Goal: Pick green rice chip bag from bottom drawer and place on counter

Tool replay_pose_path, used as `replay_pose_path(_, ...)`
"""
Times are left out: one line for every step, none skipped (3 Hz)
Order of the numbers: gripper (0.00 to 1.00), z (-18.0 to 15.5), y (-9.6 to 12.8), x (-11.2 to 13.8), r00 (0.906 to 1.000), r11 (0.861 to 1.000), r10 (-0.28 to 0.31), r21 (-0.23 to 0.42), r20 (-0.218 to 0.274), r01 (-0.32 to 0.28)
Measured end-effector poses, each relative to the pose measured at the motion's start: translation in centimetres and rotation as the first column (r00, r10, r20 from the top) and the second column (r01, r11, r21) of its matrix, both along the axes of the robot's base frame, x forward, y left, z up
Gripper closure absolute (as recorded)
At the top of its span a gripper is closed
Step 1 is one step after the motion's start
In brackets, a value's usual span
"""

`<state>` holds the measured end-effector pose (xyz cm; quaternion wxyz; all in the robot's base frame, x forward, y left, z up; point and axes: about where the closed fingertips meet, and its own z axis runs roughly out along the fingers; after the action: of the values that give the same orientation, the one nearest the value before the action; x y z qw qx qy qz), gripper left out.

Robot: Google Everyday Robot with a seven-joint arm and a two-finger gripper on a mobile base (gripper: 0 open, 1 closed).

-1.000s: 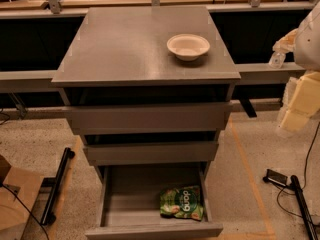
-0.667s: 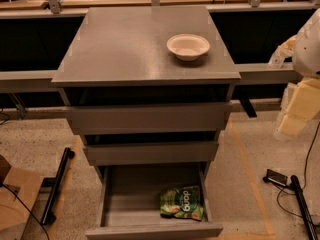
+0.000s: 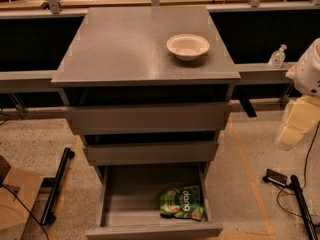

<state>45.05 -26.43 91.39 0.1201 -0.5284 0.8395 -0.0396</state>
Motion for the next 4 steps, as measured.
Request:
replay_pose_path(0.0,-0.2,-0.1,0.1,1.0,1.0,-0.002,0.001,-0.006,0.002)
replay_pose_path(0.0,-4.4,0.0,0.3,0.9938,0.993,-0.082,0.074,-0.075,0.088)
replay_pose_path(0.0,-11.9,0.2,0.1,0.9516,0.946,-0.248,0.165,-0.181,0.278)
replay_pose_path(0.0,-19.8,0.6,0.1,0.886,0.876,-0.379,0.205,-0.267,0.436)
